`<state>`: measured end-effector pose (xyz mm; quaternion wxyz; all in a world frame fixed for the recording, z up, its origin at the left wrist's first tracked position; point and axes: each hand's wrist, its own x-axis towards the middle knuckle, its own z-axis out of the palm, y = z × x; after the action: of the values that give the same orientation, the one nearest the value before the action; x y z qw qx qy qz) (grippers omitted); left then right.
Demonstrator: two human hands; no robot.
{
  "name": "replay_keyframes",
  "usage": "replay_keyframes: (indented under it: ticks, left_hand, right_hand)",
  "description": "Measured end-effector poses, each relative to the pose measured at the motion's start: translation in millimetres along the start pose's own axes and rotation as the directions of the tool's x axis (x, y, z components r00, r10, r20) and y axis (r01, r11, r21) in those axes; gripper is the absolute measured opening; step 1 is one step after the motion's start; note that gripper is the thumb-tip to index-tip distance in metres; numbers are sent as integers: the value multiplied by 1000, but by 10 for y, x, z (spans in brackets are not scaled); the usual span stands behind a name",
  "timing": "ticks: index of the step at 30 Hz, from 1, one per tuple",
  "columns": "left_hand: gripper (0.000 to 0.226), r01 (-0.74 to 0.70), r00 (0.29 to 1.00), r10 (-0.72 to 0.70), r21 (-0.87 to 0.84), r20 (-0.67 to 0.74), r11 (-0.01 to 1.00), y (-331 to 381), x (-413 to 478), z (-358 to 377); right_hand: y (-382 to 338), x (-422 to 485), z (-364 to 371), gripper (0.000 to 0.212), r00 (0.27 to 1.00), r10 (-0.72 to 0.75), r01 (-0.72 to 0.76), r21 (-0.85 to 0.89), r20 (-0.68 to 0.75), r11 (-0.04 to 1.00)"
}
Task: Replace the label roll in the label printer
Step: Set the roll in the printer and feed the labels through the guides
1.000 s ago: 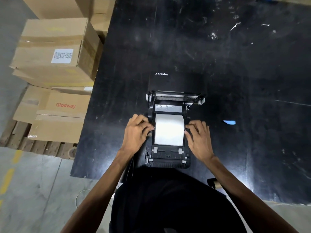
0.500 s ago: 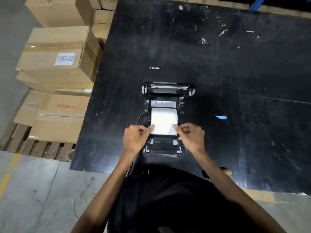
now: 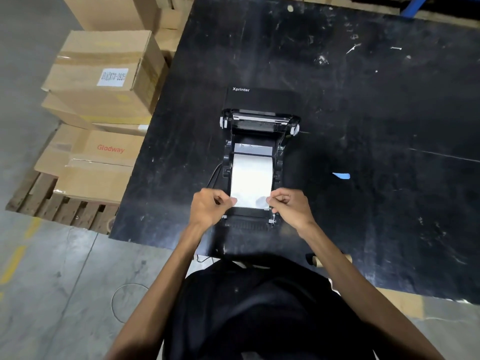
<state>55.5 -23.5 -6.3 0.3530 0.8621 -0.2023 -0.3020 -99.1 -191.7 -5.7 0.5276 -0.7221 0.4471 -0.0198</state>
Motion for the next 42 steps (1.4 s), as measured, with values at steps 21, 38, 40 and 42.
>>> replay_keyframes:
  ticks: [21,38,40,42]
  left_hand:
    - [3,-23,993,26,35,-114,999,-2,197,151]
    - [20,11,996,12,266,-86,964,116,143,123]
    - [19,21,996,5,284,-92,959,115,132,127]
    - [15,35,996,-8,300,-92,953,114,139,125]
  right_hand:
    - [184,79,133,4,953,-215,165,-229,-214,959]
    - [80,145,109,13,987,-131,98,-301,-92,949]
    - [90,152,90,11,989,-133,107,-326,-61,939]
    - [87,180,57,9,990,-139,127,-355,-7,926]
